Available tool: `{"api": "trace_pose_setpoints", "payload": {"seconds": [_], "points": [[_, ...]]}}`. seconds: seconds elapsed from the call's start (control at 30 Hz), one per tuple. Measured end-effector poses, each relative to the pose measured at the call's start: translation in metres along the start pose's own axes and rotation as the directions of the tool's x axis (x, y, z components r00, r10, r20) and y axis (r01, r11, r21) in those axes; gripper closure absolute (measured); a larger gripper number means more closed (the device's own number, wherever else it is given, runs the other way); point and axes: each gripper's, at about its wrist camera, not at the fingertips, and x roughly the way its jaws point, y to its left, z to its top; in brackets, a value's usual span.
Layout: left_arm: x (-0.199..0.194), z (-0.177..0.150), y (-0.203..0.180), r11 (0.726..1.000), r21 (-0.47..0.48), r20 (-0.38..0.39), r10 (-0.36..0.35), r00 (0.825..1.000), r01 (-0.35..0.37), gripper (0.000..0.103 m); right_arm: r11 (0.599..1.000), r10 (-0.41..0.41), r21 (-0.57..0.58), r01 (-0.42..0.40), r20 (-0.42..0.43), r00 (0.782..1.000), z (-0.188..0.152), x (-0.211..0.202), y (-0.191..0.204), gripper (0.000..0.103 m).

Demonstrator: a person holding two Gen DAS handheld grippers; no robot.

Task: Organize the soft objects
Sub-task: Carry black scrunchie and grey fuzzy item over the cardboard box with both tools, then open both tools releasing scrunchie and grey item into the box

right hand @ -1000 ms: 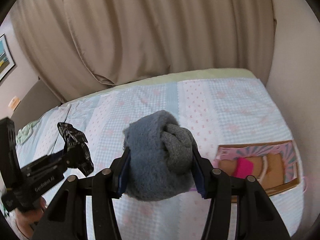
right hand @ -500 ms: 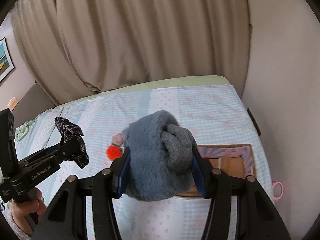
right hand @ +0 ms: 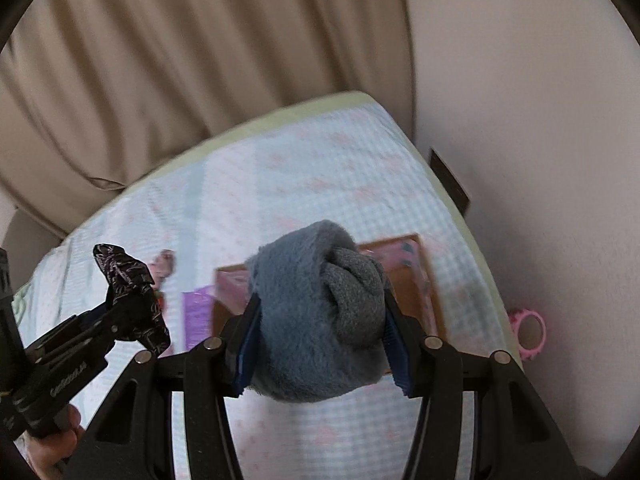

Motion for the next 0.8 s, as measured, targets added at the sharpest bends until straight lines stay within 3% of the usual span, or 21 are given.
{"api": "trace_pose_setpoints", "payload": {"seconds": [0.23,0.57,0.7,0.77,0.8], "points": [[0.083,-0.009,-0.032,0.998,0.068,-0.140,-0.009,0.990,0.019,0.075,0.999,-0.046,0.023,0.048,-0.103,0.994,-0.002,0.058,-0.037,0.053],[0.191,-0.034,-0.055,0.984,0.173,-0.324,0.018,0.946,0.041,0.074,0.997,-0.052,0.039,0.064,-0.252,0.966,-0.016,0.120,-0.059,0.053],[0.217,-0.041,-0.056,0.974,0.218,-0.381,0.034,0.924,0.055,0.074,0.996,-0.051,0.052,0.069,-0.287,0.957,-0.017,0.136,-0.067,0.040],[0.224,-0.041,-0.055,0.971,0.225,-0.409,0.024,0.912,0.076,0.056,0.997,-0.052,0.045,0.068,-0.285,0.957,-0.018,0.142,-0.068,0.027],[0.226,-0.042,-0.054,0.969,0.236,-0.421,0.031,0.906,0.077,0.028,0.997,-0.047,0.042,0.061,-0.278,0.959,-0.018,0.143,-0.067,0.014]]}}
